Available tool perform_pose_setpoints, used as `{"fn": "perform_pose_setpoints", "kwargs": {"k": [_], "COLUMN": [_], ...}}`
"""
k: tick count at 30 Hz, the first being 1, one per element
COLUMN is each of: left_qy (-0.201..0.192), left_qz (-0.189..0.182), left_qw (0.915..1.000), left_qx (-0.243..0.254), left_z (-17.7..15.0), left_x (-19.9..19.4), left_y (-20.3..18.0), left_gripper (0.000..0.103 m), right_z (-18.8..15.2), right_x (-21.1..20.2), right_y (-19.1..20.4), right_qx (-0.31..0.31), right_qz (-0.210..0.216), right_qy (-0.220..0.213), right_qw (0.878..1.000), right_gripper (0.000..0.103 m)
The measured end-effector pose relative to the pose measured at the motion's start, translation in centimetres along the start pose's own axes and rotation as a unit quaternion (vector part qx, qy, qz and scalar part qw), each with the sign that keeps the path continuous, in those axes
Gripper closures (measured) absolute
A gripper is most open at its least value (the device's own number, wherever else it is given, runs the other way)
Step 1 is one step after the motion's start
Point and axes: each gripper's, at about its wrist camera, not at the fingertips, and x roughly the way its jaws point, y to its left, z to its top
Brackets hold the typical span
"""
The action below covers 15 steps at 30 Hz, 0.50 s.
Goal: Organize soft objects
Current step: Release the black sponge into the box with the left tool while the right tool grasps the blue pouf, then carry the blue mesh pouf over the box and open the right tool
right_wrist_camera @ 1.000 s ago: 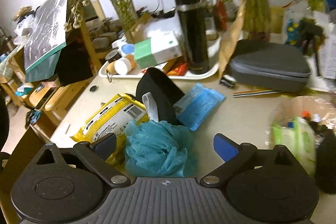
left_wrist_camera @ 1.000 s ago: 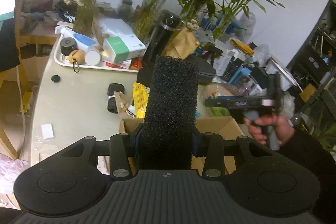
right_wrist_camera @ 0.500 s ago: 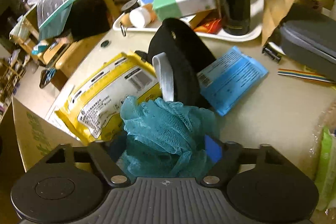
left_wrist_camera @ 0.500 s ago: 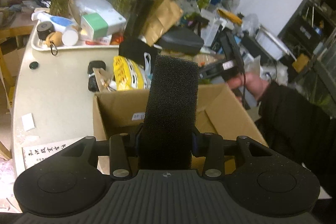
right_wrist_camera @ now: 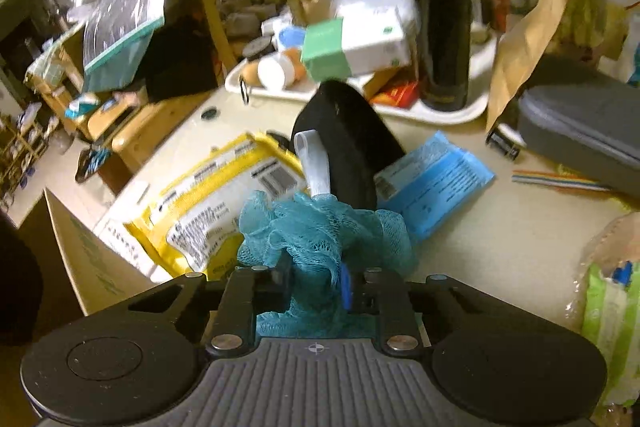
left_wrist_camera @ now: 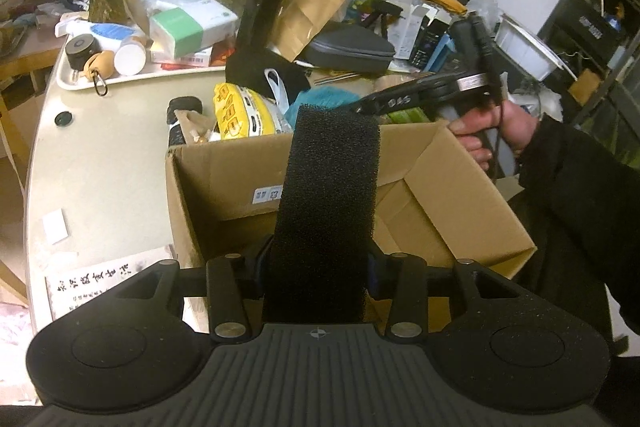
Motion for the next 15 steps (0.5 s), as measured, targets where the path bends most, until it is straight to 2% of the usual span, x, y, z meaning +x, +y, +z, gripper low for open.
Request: {"fn": "perform_pose_setpoints", "kwargs": {"k": [7,9,10,11,15], "left_qy": [0.001,-0.006,-0.011,-0.019,-0.04], "left_qz": [0.003,0.005,0.007,0.011,0.024], "left_qw": [1.0,0.9999,0.9997,0.9995,0.9976], "left_qx": [0.009,0.015,0.019,0.025,0.051], "left_z": [-0.1,-0.1,-0.1,-0.2,-0.3], "left_x": [-0.1,-0.3,-0.4,-0.7,-1.4], "left_y": [-0.4,-0.7,-0.9,-1.1,-2.1], "left_gripper": [0.058,0.047,0.034,0.027,0.025], "right_z": [0.1,0.1,0.0,0.0,-0.3], "right_x": [-2.6,-3.4,-3.7,-4.0,-4.9], "right_y": [0.4,0.4,0.5,0.6,1.2], "right_qx": [0.013,0.019,0.019,0.018,0.014], "right_qz": [-0.006,-0.008,-0.011,-0.016,-0.031], "right_qy": [-0.057,-0.073,-0.08,-0.086,-0.106], "right_qw": [0.998,0.997,0.997,0.996,0.994], "right_gripper": [0.079,0.079,0.079,0.079,0.079]}}
